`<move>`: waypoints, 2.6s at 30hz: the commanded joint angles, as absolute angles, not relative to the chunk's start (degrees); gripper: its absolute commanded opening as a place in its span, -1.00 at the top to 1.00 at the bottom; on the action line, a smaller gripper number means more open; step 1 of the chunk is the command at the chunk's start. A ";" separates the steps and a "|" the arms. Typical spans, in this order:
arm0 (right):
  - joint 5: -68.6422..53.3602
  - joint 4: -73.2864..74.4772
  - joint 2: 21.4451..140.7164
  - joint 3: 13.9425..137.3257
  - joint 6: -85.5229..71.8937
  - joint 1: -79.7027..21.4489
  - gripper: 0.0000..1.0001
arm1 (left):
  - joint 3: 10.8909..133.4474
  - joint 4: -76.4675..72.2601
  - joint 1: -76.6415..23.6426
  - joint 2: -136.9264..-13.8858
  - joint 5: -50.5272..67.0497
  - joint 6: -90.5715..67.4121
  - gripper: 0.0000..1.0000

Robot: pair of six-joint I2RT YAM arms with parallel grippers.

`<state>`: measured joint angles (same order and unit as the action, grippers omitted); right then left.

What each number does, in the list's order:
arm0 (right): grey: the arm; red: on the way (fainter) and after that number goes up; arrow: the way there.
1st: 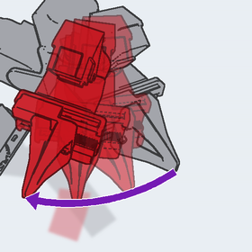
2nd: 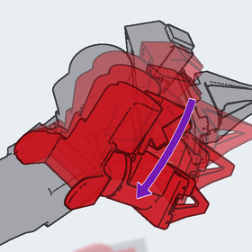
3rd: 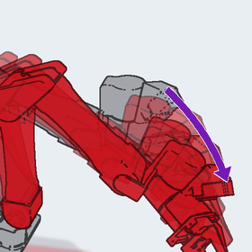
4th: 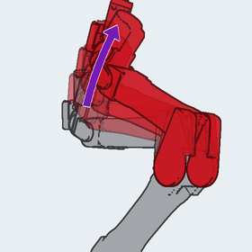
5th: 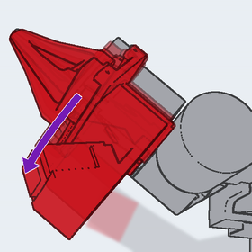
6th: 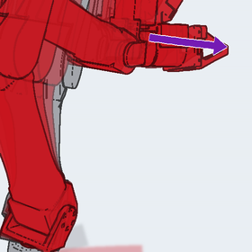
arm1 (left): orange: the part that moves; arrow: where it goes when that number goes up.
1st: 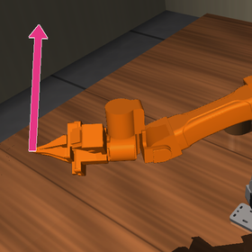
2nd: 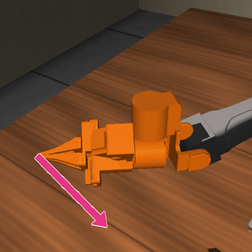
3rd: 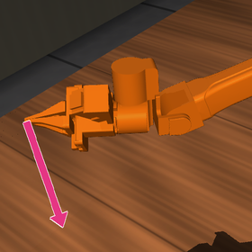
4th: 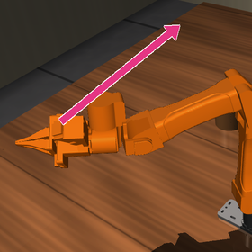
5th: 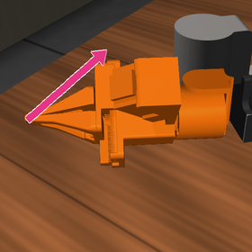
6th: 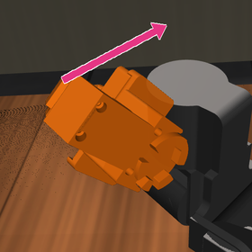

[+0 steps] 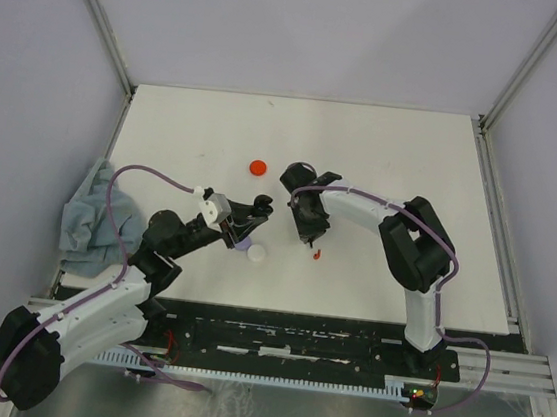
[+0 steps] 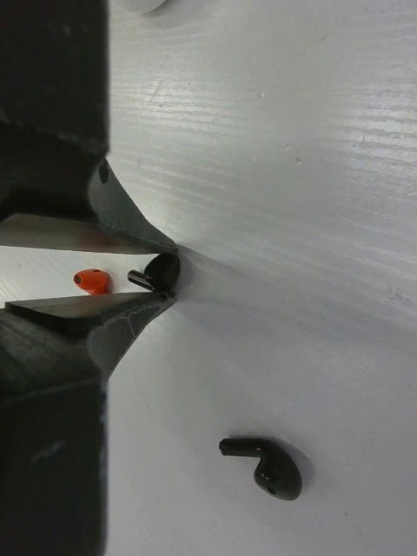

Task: Insert the wireless bluetooth earbuds into the charging case
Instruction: Pick up the earbud from the center of the board, then place the earbud in the charging case.

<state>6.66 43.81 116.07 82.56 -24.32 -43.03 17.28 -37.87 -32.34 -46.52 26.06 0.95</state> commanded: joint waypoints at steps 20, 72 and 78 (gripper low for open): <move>12.10 38.54 90.27 79.39 -19.43 -46.14 0.59 | 15.28 -54.82 -31.64 -47.21 25.47 1.07 0.95; -3.20 -3.91 68.10 63.24 -17.93 -55.88 0.60 | 18.84 -66.93 -31.73 -52.61 29.62 -7.98 0.95; -5.02 -5.59 68.23 62.65 -18.37 -55.95 0.60 | 18.97 -68.16 -31.75 -53.43 28.81 -10.08 0.95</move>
<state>-2.76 -1.48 69.25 62.76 -17.72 -55.53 16.34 -63.42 -31.86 -53.10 30.00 -6.94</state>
